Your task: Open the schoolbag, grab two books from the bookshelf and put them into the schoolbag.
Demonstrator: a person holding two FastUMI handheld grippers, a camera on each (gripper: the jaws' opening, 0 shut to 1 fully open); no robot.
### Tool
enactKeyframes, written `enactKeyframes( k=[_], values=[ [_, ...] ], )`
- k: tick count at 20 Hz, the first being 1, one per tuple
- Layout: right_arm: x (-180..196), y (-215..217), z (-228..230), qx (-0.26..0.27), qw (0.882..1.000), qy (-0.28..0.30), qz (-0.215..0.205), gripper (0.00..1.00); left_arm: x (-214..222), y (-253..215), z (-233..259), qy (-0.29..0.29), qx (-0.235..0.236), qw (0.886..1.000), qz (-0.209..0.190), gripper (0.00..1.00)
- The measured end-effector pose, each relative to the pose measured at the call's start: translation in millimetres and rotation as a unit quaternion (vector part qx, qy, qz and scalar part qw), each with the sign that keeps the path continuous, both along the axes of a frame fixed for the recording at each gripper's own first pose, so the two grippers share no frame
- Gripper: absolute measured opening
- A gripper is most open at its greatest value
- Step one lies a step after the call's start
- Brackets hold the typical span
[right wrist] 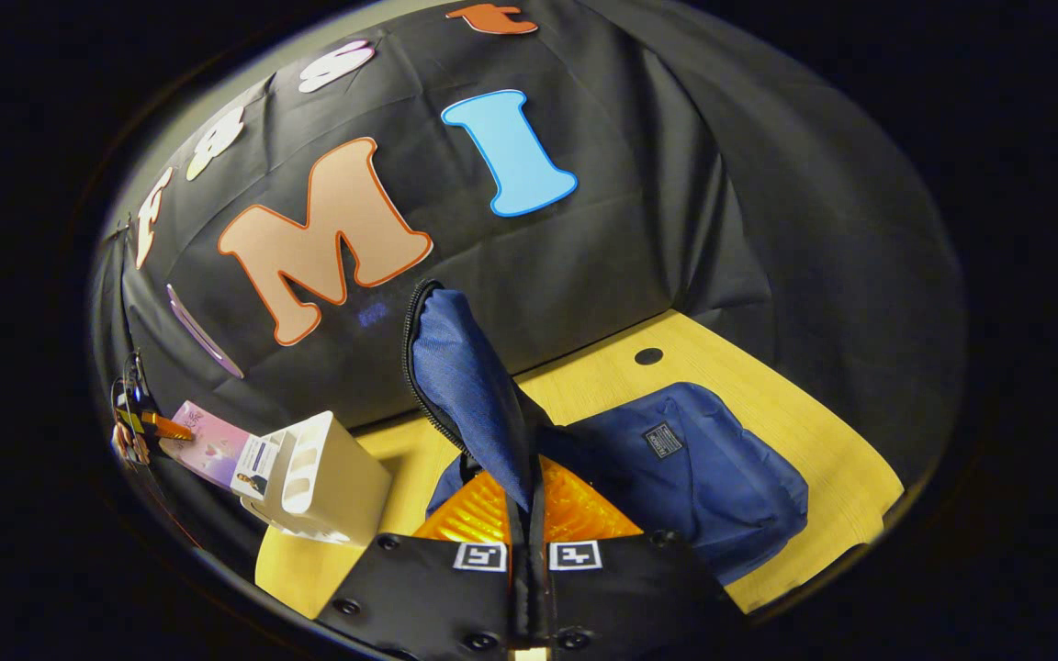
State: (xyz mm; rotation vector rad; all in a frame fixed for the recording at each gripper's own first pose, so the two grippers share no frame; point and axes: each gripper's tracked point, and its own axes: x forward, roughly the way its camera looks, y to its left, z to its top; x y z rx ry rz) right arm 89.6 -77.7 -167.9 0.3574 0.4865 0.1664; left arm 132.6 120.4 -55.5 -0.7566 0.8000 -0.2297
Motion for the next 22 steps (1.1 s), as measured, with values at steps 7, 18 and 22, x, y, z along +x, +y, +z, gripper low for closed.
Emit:
enactKeyframes(
  k=[7, 18, 22],
  values=[
    [-1, 2, 0, -0.002, 1.000, 0.001, 0.005, 0.03, -9, -9, 1, -0.013, -0.104, 0.994, 0.014, 0.31],
    [-3, 3, 4, -0.015, 1.000, -0.002, 0.020, 0.03, -17, -99, -17, -0.014, -0.194, 0.980, -0.026, 0.31],
    [-2, 3, 4, -0.012, 1.000, -0.004, 0.020, 0.03, -18, -147, -27, -0.004, -0.214, 0.976, -0.043, 0.31]
  ],
)
